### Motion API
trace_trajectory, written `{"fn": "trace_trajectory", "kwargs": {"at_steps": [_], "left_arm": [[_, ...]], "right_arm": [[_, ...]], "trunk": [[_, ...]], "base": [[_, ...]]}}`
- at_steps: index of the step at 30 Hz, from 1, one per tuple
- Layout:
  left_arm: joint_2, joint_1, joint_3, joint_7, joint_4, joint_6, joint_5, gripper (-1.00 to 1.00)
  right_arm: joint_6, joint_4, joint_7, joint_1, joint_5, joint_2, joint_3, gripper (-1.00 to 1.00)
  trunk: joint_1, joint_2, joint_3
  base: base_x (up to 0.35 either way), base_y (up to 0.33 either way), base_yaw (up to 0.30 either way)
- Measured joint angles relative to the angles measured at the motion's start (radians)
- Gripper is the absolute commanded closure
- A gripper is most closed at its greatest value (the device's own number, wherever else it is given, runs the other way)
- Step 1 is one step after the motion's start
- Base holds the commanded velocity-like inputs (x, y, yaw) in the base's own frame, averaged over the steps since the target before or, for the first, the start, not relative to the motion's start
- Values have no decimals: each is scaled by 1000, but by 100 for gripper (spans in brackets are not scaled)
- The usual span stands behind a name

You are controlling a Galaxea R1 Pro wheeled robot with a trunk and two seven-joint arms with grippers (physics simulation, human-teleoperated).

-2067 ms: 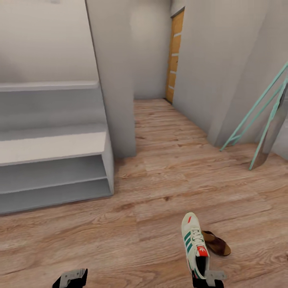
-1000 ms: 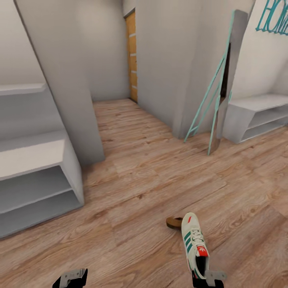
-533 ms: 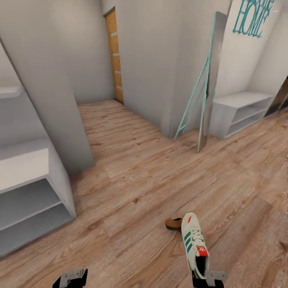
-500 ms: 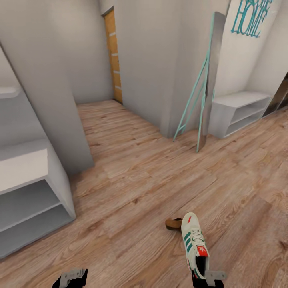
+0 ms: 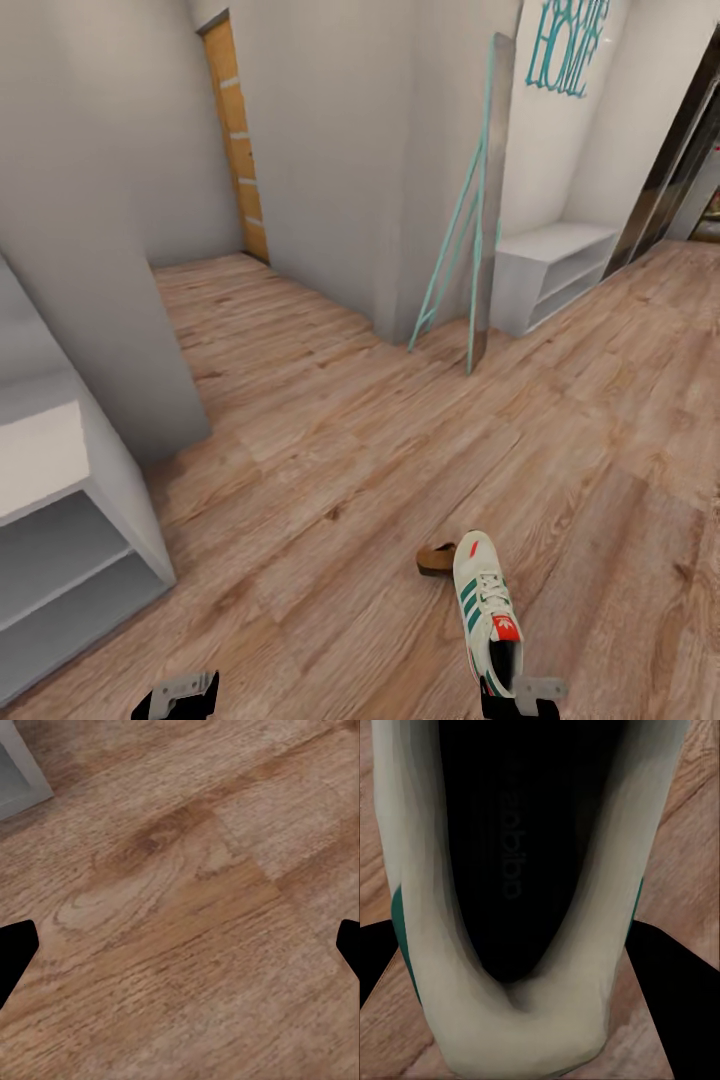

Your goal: Pick up the two gym shoes and the two sandals from the corridor floor and place them onto the hallstand (shoe rack) in the corridor, making sure they are on the rack and not on the floor. Arrange them so the two gym shoes are next to each other and the two sandals are next to each other.

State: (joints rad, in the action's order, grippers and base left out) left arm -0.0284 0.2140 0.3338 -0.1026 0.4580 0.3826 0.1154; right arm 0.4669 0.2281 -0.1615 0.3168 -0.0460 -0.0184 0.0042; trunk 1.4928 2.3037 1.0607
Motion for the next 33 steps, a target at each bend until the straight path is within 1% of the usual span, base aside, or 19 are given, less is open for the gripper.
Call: {"fn": "trace_trajectory", "kwargs": {"at_steps": [8, 12, 33], "left_arm": [[0, 0, 0, 0, 0, 0, 0, -100], [0, 0, 1, 0, 0, 0, 0, -100], [0, 0, 1, 0, -1, 0, 0, -100]], "right_arm": [[0, 0, 0, 0, 0, 0, 0, 100], [0, 0, 0, 0, 0, 0, 0, 100], [0, 0, -2, 0, 1, 0, -1, 100]], "trunk": [[0, 0, 0], [0, 0, 0], [0, 0, 0]], "base": [[3, 292, -265], [0, 162, -265], [0, 13, -265]]}}
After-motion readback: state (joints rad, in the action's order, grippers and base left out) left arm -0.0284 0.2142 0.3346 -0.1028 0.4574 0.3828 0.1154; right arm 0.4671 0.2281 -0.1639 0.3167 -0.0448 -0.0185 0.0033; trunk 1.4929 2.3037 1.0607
